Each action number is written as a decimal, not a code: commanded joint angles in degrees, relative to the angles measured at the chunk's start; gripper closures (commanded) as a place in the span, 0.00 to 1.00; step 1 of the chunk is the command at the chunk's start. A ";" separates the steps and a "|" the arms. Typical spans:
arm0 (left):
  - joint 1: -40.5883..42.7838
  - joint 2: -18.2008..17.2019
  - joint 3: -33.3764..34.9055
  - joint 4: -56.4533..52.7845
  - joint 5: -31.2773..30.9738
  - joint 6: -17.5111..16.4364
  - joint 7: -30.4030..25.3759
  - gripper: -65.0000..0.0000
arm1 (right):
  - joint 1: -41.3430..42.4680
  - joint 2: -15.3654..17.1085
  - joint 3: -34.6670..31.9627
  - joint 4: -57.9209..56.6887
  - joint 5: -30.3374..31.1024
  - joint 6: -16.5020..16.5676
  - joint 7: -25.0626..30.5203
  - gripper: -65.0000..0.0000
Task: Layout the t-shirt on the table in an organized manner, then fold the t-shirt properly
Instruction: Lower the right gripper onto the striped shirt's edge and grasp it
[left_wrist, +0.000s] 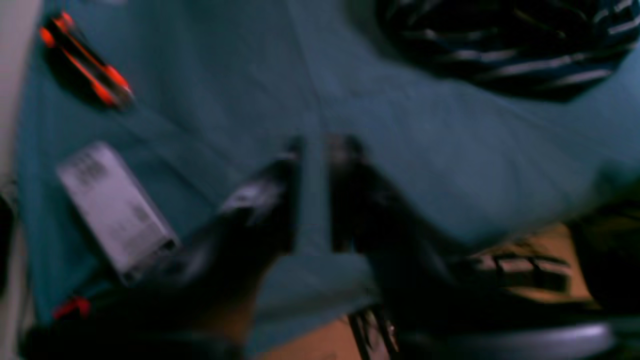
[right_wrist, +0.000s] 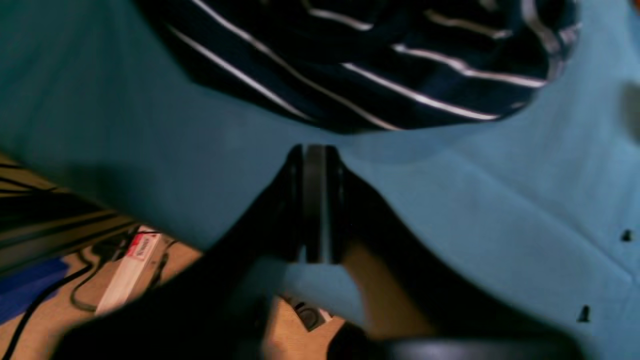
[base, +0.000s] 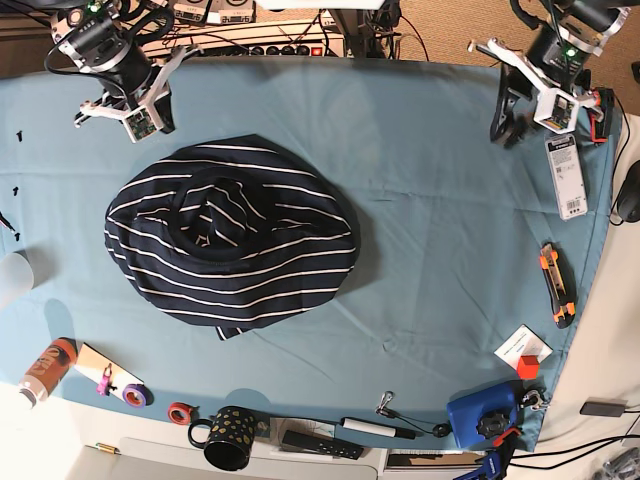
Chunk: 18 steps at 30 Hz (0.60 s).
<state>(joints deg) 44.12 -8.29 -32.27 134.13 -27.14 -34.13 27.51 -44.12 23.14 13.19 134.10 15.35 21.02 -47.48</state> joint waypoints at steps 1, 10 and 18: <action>0.48 -0.31 -0.15 0.87 0.24 -0.02 -2.40 0.68 | -0.17 0.52 0.42 0.90 -0.74 0.02 2.23 0.79; -0.11 -0.28 -0.11 0.87 1.05 0.00 -3.15 0.52 | 5.57 0.52 -3.45 0.90 -1.92 0.11 1.92 0.58; -5.53 -0.31 -0.11 -4.81 4.42 -0.02 -3.21 0.52 | 18.29 0.52 -13.33 -11.63 -7.28 -0.13 1.42 0.58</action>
<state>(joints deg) 38.37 -8.14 -32.16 128.31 -21.71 -34.15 26.06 -26.24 23.09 -0.49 121.43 7.84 21.06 -47.77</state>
